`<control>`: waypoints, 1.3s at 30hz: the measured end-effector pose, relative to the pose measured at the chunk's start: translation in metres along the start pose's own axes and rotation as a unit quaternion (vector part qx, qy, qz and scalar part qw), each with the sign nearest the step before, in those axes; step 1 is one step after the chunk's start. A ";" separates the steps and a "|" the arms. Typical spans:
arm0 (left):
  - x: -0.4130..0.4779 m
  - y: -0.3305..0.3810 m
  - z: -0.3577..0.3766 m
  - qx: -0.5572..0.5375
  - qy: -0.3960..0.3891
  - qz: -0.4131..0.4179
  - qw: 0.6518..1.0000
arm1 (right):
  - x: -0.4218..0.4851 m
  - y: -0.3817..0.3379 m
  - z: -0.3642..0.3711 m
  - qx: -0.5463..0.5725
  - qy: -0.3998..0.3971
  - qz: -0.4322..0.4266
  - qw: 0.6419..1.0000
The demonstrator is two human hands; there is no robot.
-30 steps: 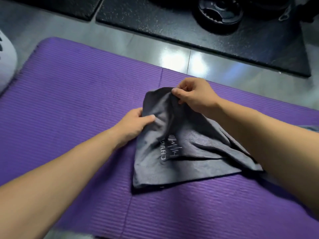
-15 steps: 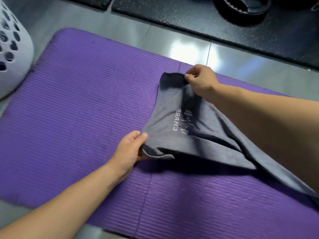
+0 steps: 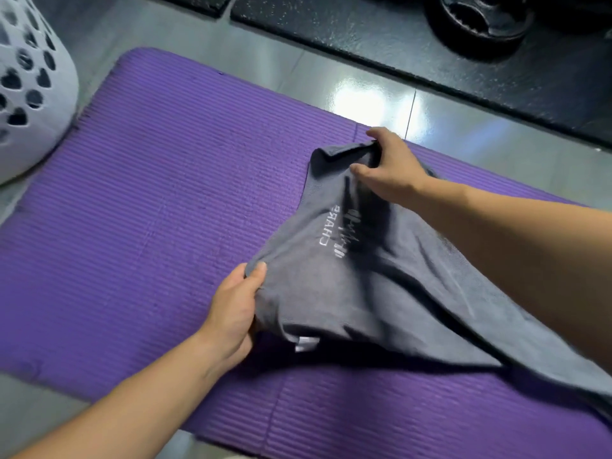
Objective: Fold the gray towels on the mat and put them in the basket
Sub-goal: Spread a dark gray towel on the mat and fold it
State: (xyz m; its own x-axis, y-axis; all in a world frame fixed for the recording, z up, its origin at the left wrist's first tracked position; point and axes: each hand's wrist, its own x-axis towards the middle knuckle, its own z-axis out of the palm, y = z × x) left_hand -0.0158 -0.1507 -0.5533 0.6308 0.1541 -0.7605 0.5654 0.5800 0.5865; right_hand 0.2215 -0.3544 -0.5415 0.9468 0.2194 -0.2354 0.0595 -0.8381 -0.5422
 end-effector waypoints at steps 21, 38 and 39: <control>0.016 0.068 -0.010 0.741 0.049 0.101 0.662 | -0.077 0.057 -0.012 -0.049 0.044 -0.014 0.998; 0.041 0.002 0.223 0.867 -0.219 0.204 0.399 | -0.172 0.284 -0.181 -0.122 -0.071 0.150 0.979; 0.038 0.003 0.233 0.873 -0.218 0.196 0.390 | -0.168 0.296 -0.187 -0.113 -0.077 0.149 0.979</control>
State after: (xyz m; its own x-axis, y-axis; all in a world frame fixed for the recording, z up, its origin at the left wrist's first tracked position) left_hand 0.1332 -0.3293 -0.5153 0.6659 -0.4148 -0.6201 -0.3607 -0.9066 0.2191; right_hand 0.1390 -0.7328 -0.5112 0.8748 0.0060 -0.4845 -0.1276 -0.9617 -0.2424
